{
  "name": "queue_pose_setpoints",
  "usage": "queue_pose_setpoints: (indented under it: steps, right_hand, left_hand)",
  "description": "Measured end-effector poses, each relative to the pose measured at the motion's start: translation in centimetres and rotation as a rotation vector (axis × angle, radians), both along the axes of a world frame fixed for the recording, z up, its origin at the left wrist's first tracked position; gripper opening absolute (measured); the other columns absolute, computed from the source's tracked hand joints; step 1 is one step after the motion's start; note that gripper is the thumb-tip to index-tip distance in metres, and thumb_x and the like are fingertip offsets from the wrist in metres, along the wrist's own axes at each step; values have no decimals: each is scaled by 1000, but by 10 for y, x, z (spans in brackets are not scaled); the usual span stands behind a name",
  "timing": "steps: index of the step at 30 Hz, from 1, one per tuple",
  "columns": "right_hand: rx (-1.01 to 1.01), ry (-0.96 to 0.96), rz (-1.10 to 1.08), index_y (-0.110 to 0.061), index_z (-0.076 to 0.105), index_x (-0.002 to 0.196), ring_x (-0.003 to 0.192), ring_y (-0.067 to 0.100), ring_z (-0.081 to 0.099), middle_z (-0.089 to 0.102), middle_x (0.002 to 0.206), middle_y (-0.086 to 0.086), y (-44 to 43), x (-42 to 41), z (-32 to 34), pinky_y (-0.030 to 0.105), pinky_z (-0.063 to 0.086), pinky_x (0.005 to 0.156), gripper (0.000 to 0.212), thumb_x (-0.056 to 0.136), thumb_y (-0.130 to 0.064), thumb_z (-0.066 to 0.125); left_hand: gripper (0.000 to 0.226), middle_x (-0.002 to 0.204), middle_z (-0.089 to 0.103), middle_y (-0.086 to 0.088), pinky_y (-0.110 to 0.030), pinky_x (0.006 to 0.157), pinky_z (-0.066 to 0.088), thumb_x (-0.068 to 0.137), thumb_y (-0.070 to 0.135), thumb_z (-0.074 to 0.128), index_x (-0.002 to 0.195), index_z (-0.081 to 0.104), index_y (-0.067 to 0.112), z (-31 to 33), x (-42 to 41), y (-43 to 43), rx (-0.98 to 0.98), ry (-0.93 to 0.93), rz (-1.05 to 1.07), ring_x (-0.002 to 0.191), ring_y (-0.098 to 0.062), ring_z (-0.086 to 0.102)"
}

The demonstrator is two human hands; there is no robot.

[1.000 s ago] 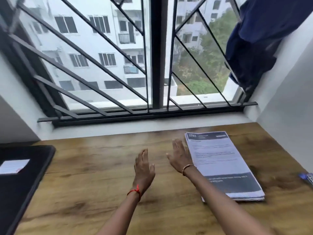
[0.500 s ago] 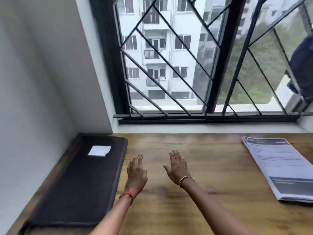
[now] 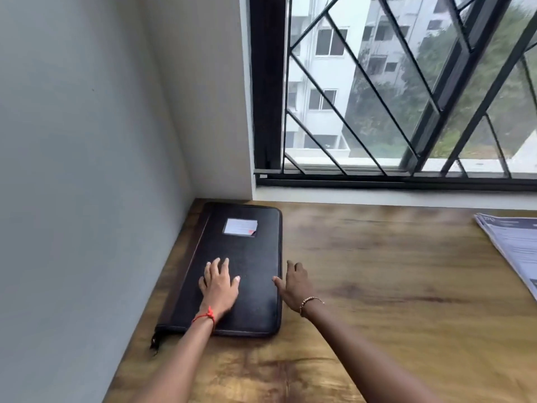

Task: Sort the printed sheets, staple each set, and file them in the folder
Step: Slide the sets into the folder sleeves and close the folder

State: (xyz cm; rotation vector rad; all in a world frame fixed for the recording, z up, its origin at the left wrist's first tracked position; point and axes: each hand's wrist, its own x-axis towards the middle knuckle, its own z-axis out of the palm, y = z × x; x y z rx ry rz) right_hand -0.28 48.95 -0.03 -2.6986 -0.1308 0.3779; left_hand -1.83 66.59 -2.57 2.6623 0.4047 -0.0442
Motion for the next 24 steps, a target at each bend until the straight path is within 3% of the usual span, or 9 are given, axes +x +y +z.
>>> queue_pose_setpoints:
  steps: [4, 9, 13, 15, 18, 21, 24]
  right_hand:
    - [75, 78, -36, 4, 32, 133, 126, 32, 35, 38, 135, 20, 23, -7, 0, 33, 27, 106, 51, 99, -34, 36]
    - [184, 168, -256, 5, 39, 128, 127, 33, 35, 40, 134, 22, 36, -3, -2, 32, 26, 106, 50, 97, -34, 42]
    - [448, 294, -525, 0, 50, 123, 124, 35, 43, 47, 132, 20, 38, 7, -4, 38, 39, 102, 58, 84, -41, 60]
    - [596, 331, -634, -1, 51, 123, 119, 34, 48, 51, 129, 19, 36, 13, -6, 41, 43, 100, 66, 77, -44, 68]
    - [838, 361, -771, 4, 44, 127, 120, 32, 49, 50, 130, 18, 25, 21, -4, 33, 40, 98, 67, 79, -35, 70]
    - [956, 400, -817, 8, 40, 130, 124, 31, 46, 48, 133, 19, 8, 25, -3, 32, 37, 98, 64, 83, -26, 68]
    - [1008, 373, -849, 10, 45, 127, 120, 30, 50, 52, 131, 19, -10, 21, -7, 27, 37, 88, 61, 81, -22, 70]
  left_hand:
    - [56, 154, 12, -9, -49, 113, 10, 95, 34, 44, 145, 25, 14, -2, -4, 37, -44, 44, 118, 143, -28, 4]
    - [66, 154, 7, -19, -50, 112, 16, 94, 32, 49, 146, 18, 5, -1, -5, 70, -343, 37, 381, 141, -34, 12]
    - [70, 151, 19, -21, -45, 114, 19, 93, 32, 51, 145, 19, 0, -4, -2, 82, -370, 50, 378, 139, -35, 20]
    - [64, 143, 35, -23, -42, 108, 29, 91, 33, 55, 139, 32, -4, -3, 2, 82, -394, 34, 398, 132, -37, 33]
    - [48, 115, 55, -16, -35, 89, 41, 87, 26, 63, 118, 49, -8, -1, 10, 78, -508, -13, 446, 112, -36, 51]
    - [47, 111, 59, -14, -38, 90, 45, 80, 25, 70, 112, 52, -4, 2, 16, 69, -643, -20, 471, 105, -33, 56]
    - [35, 99, 66, -14, -44, 89, 50, 74, 22, 74, 99, 59, 2, 3, 23, 49, -641, -41, 460, 95, -32, 62]
